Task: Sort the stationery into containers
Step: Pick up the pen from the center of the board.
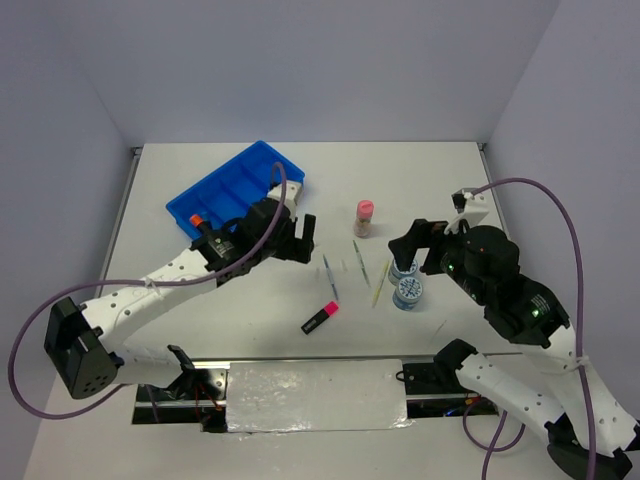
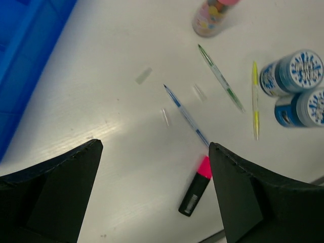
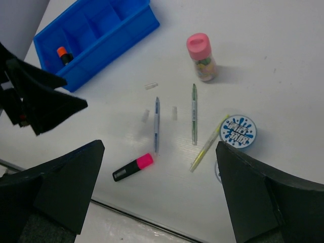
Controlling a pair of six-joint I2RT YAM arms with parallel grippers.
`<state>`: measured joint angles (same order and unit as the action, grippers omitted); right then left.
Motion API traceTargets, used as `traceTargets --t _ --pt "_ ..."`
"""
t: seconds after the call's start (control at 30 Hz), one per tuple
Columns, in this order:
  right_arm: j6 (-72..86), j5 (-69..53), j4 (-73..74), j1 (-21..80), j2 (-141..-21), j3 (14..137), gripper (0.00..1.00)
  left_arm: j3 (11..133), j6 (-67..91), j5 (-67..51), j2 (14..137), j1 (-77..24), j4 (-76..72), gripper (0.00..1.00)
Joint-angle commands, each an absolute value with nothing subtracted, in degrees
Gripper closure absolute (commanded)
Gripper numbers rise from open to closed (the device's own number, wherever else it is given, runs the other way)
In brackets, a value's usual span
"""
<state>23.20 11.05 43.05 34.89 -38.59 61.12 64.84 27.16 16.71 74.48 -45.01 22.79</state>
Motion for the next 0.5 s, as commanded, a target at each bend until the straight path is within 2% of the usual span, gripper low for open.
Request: traceTargets --t 0.0,0.3,0.47 --pt "24.4 16.6 48.6 35.0 -38.5 65.0 0.0 62.8 28.4 15.3 72.2 -48.9 21.9 0.01" --pt "23.7 12.0 48.7 35.1 -33.3 65.0 0.0 58.6 24.4 13.5 76.2 -58.0 20.0 0.04" --pt "24.2 9.8 48.0 35.1 -32.1 64.2 0.0 55.0 25.0 14.2 79.5 -61.0 20.1 0.14"
